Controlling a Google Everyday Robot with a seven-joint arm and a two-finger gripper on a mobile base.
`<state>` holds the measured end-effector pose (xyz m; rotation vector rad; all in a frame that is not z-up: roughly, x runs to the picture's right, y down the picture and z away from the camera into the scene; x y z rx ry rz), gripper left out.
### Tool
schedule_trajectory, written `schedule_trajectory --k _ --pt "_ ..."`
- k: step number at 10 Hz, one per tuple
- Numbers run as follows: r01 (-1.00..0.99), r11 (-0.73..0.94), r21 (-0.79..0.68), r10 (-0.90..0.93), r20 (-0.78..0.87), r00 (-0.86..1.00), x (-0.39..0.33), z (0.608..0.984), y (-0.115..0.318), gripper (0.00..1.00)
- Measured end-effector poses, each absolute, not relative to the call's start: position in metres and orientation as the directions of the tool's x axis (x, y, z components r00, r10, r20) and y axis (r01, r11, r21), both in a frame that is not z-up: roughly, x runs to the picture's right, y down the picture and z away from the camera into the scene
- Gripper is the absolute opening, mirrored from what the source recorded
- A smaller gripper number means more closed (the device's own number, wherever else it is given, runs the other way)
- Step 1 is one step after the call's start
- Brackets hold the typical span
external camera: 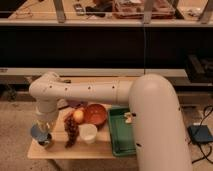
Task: Stack cups into tray
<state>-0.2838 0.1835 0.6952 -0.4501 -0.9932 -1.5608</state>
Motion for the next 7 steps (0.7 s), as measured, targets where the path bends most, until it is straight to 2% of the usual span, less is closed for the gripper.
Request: schedule_trajectory --k 4,7 --pt "0.950 0.022 0.312 -0.595 0.767 -0.239 -0.282 0.706 0.193 0.01" --pt "0.955 0.021 0.295 -0.599 0.769 -0.224 -0.281 0.708 0.193 0.27"
